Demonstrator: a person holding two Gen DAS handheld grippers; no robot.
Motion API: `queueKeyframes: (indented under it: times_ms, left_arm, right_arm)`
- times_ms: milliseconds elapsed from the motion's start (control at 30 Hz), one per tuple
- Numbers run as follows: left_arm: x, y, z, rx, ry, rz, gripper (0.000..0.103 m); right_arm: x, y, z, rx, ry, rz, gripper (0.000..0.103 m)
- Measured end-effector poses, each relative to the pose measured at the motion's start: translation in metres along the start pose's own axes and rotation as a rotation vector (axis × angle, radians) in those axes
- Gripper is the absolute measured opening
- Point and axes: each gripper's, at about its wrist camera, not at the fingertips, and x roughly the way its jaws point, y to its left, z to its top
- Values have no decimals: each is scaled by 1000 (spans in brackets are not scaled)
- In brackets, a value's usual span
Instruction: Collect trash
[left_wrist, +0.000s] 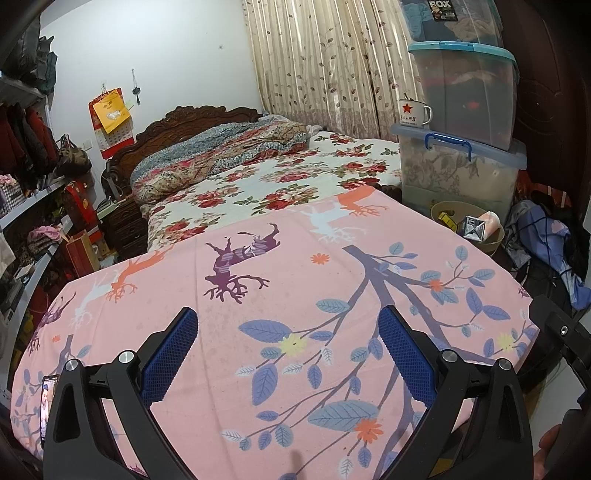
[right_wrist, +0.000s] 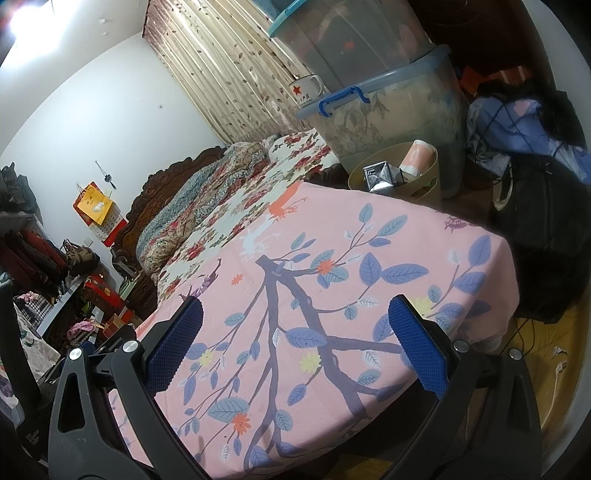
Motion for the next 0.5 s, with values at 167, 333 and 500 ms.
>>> queueKeyframes:
  times_ms: [167, 333, 500]
  left_arm:
    - [0, 0, 0, 0, 1, 1, 94]
    - [1, 2, -2, 0, 3, 3, 94]
    - [2, 3, -3, 2, 4, 3, 94]
  right_arm:
    - [0, 0, 1, 1, 1, 0, 99]
    - [0, 0, 0, 1, 2, 0, 99]
    - [0, -1, 1, 2, 2, -1, 99]
